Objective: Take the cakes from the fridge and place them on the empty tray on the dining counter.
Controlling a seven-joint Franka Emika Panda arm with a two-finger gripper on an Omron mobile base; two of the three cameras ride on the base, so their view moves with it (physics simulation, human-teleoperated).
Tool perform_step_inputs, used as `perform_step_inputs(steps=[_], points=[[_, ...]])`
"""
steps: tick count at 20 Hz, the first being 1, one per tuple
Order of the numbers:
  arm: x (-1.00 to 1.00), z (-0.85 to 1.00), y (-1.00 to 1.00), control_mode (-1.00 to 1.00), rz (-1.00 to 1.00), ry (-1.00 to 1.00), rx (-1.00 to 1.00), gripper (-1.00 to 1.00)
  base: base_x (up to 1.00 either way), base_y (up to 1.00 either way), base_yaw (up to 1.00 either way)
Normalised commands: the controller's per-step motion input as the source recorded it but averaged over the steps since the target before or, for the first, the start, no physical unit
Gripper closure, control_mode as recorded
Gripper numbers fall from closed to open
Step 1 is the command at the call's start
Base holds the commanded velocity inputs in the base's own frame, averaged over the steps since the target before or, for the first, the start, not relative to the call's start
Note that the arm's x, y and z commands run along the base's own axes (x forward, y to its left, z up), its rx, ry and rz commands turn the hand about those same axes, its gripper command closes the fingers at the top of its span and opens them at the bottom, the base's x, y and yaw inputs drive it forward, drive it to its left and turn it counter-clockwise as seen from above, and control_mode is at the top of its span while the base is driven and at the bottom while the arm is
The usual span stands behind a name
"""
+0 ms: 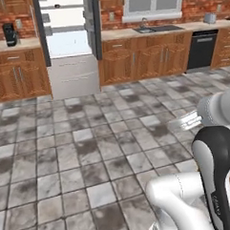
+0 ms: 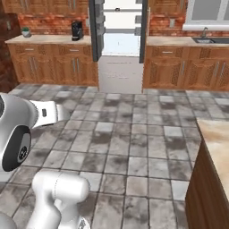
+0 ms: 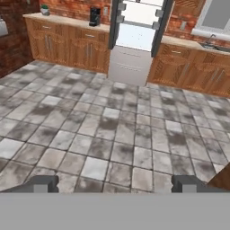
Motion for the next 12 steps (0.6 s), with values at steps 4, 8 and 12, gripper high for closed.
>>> perform_step_inputs(steps=[4,8,12], points=[[0.00,0.00,0.00,1.00,0.00,0.00,0.00,-1.00,1.00,0.14,-0.01],[0.00,0.00,0.00,1.00,0.00,0.00,0.00,-1.00,1.00,0.25,0.00],[0.00,0.00,0.00,1.00,0.00,0.00,0.00,-1.00,1.00,0.21,0.00]])
